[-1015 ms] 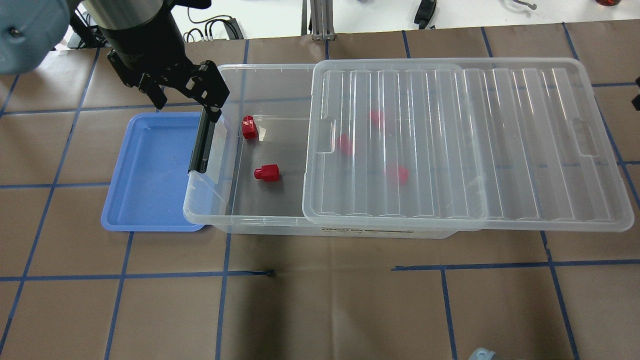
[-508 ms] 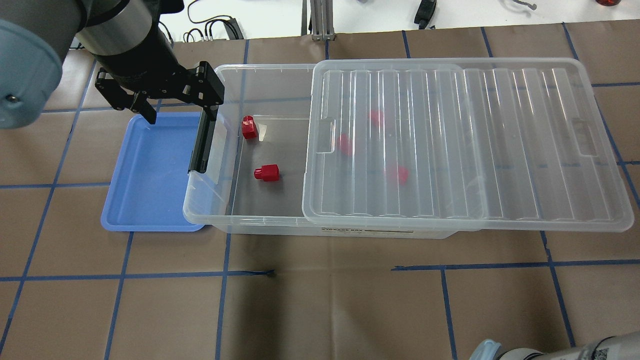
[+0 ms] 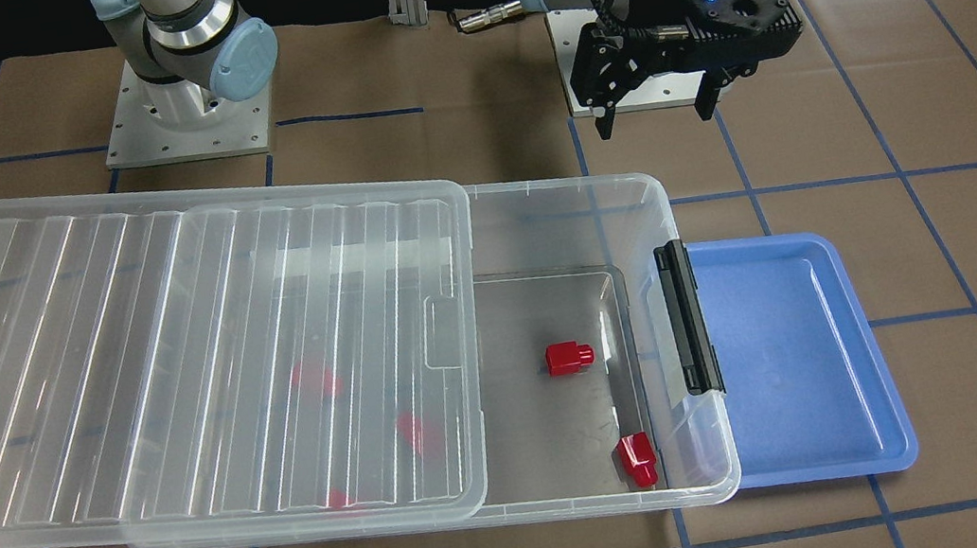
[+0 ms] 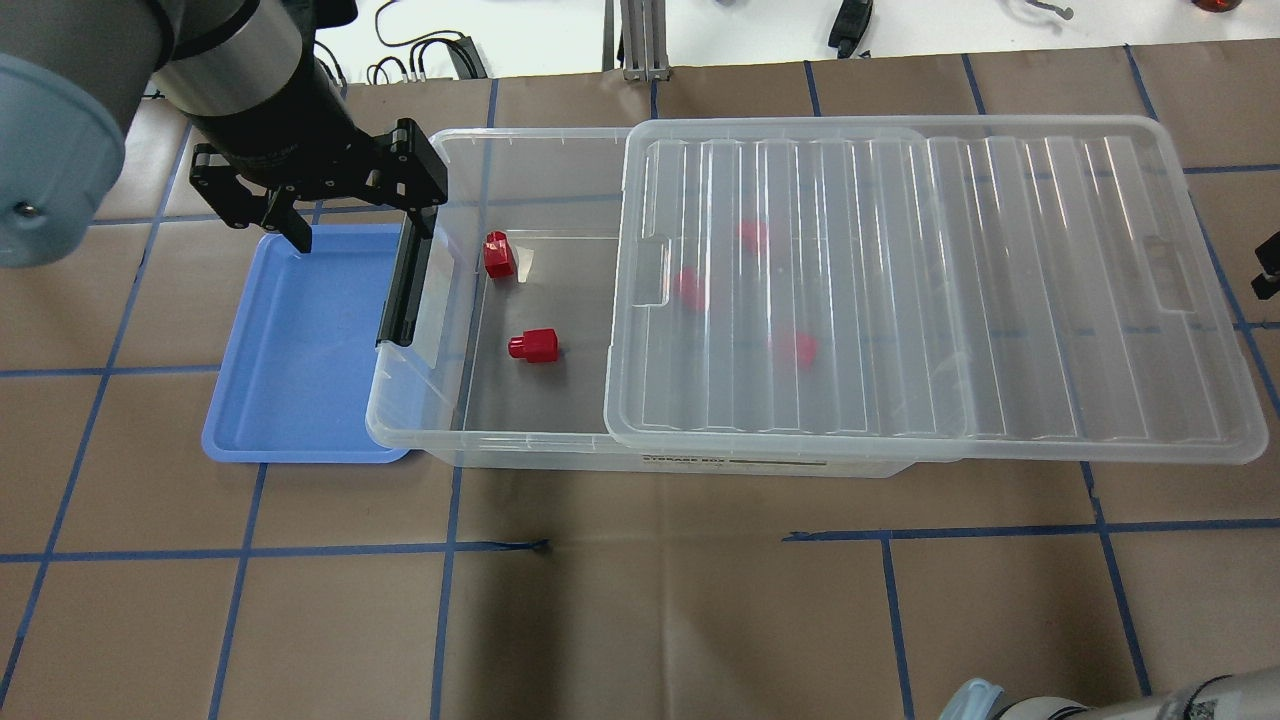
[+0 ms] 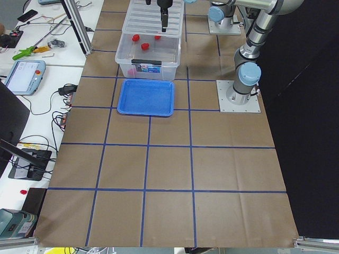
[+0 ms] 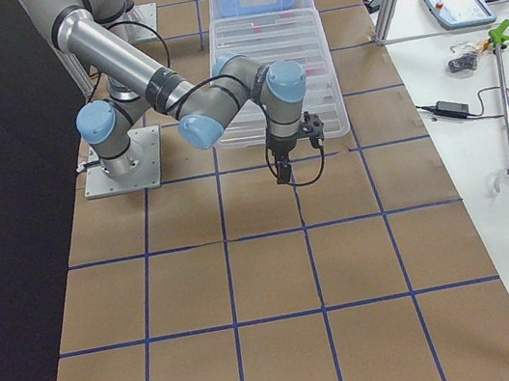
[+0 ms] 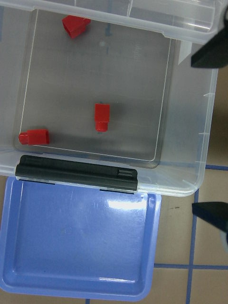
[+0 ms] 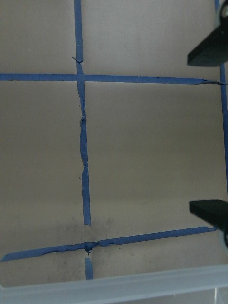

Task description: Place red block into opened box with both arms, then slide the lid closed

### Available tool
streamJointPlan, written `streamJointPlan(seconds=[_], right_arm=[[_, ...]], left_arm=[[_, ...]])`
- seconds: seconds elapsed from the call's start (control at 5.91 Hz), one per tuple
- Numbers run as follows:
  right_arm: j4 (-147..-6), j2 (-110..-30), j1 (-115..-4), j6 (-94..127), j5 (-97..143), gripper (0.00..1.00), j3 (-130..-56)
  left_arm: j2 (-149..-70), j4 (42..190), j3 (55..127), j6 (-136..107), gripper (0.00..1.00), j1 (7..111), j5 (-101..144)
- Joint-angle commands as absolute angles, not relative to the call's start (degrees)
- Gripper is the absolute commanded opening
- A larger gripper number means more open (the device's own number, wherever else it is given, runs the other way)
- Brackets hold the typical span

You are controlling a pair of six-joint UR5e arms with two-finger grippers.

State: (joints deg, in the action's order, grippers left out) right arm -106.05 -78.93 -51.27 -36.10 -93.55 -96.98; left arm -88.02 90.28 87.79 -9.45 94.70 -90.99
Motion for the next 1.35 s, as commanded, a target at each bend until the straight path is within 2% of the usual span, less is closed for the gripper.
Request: streamJointPlan(seconds=[0.0, 1.18], right_arm=[[-106.1, -79.7, -51.6, -34.9, -93.1, 1.00, -98.6], [-106.2, -81.0, -54.3, -33.4, -90.6, 1.00, -100.9]], left_arm=[[-88.0, 90.1, 87.8, -9.1, 0.98, 94.7, -91.0], [-88.0, 90.1, 87.7, -9.2, 0.98, 94.7, -91.0]])
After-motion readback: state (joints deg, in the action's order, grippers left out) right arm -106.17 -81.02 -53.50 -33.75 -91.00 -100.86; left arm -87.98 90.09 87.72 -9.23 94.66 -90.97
